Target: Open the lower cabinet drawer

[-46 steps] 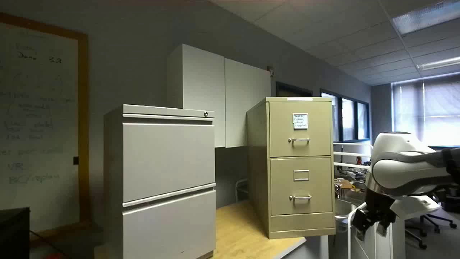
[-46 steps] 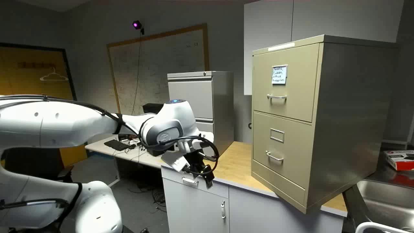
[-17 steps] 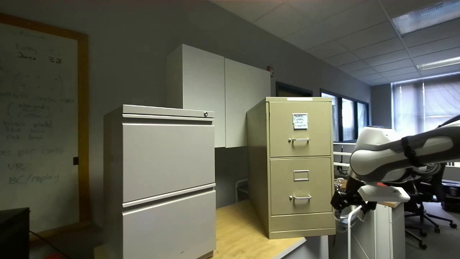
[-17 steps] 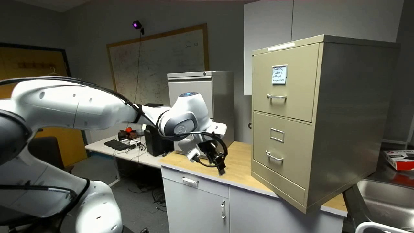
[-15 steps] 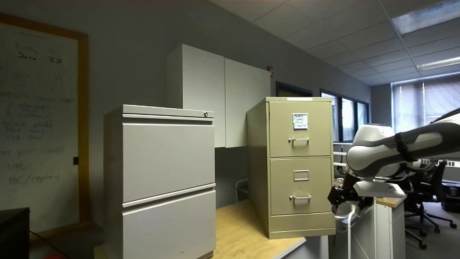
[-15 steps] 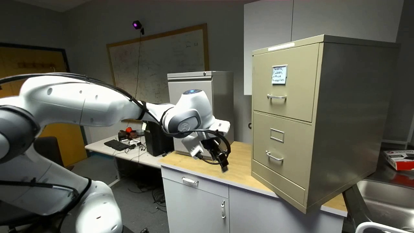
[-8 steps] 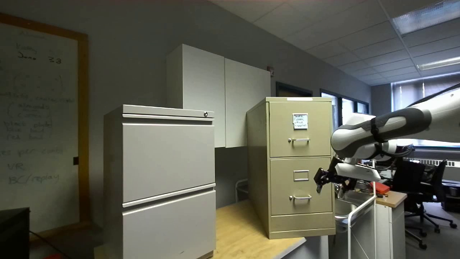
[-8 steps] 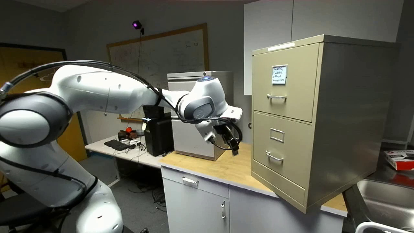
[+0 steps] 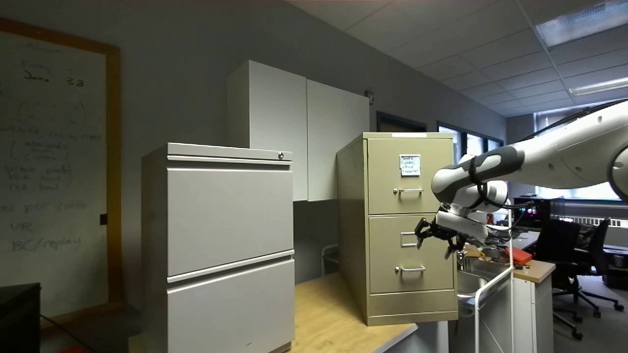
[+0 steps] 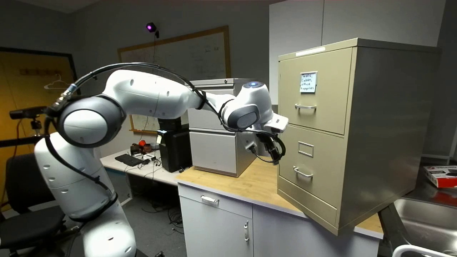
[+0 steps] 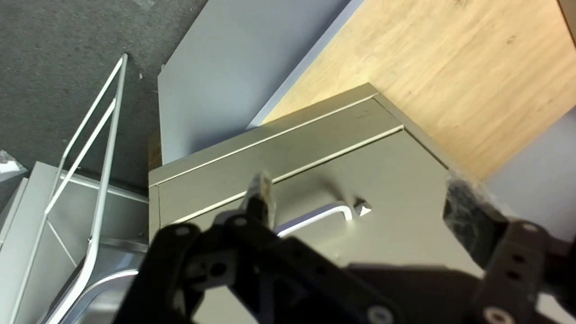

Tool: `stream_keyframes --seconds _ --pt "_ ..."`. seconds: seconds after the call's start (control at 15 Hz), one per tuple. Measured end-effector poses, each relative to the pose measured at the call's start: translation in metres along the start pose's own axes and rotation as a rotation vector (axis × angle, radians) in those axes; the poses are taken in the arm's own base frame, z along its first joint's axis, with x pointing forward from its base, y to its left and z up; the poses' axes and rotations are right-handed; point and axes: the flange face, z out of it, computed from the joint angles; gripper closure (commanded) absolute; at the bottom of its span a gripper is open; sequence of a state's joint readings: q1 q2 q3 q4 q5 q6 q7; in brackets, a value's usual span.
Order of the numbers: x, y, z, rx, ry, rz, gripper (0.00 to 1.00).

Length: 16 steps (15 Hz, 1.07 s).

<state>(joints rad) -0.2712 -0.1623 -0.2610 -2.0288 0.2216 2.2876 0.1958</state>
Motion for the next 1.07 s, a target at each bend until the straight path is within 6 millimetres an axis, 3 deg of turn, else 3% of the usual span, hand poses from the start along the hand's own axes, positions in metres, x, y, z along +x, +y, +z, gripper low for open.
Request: stream_keyframes --seconds 0.4,0.6,0.8,1.07 --pt "0.07 0.008 0.022 0.096 0.002 0.208 0.0" --pt "0.091 0.009 0.039 0.123 -0.021 0.289 0.0" --pt "0.093 0.007 0.067 0.12 -0.074 0.353 0.0" --pt "0.076 -0.001 0.115 0.09 -0.174 0.441 0.0"
